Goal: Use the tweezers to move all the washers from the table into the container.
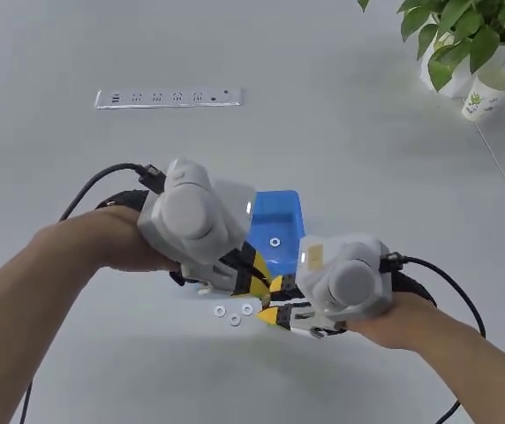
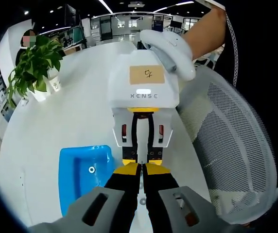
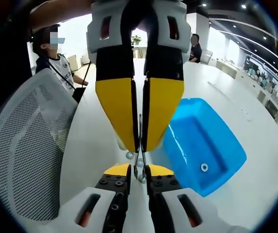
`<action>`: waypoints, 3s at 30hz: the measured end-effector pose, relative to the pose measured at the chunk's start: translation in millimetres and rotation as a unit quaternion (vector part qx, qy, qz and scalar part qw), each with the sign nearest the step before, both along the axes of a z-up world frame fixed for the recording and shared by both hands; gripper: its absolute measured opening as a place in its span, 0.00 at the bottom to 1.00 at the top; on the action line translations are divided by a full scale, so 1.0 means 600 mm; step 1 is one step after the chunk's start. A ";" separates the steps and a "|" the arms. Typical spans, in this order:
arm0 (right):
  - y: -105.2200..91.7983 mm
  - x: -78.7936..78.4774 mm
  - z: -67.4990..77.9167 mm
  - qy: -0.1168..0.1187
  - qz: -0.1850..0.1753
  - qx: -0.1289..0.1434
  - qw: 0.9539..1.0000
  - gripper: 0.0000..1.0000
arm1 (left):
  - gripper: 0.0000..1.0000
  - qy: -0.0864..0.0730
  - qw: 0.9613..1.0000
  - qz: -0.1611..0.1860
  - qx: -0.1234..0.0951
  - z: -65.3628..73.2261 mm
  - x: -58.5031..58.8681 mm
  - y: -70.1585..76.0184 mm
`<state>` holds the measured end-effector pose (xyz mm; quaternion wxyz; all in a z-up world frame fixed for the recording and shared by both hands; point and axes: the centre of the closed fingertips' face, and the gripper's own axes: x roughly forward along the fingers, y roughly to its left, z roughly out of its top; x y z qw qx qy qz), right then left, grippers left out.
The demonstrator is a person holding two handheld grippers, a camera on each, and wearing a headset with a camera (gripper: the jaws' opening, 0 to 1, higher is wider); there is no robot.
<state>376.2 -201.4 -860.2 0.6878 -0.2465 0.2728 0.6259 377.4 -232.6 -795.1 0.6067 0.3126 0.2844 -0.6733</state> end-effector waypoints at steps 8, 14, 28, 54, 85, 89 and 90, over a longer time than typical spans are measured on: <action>-0.002 0.001 -0.001 0.001 -0.002 -0.002 1.000 0.16 | 0.06 -0.002 1.000 0.000 0.002 0.000 0.005 -0.001; -0.003 0.002 0.003 -0.003 -0.005 0.004 1.000 0.15 | 0.06 -0.002 1.000 -0.003 0.003 0.000 0.004 -0.001; -0.003 0.005 0.004 0.008 -0.010 0.005 1.000 0.11 | 0.06 -0.003 1.000 -0.006 0.001 0.000 0.003 -0.003; -0.005 0.006 0.017 0.001 -0.010 0.006 1.000 0.11 | 0.06 -0.007 1.000 -0.004 -0.001 0.014 0.003 -0.004; 0.000 0.003 0.101 -0.009 -0.013 0.018 1.000 0.11 | 0.06 -0.012 1.000 0.005 -0.013 0.099 -0.001 0.001; 0.001 0.006 0.109 -0.010 -0.010 0.018 1.000 0.11 | 0.06 -0.013 1.000 0.005 -0.013 0.106 0.001 0.001; 0.001 0.008 0.111 -0.011 -0.010 0.019 1.000 0.11 | 0.06 -0.014 1.000 0.004 -0.012 0.108 0.002 0.001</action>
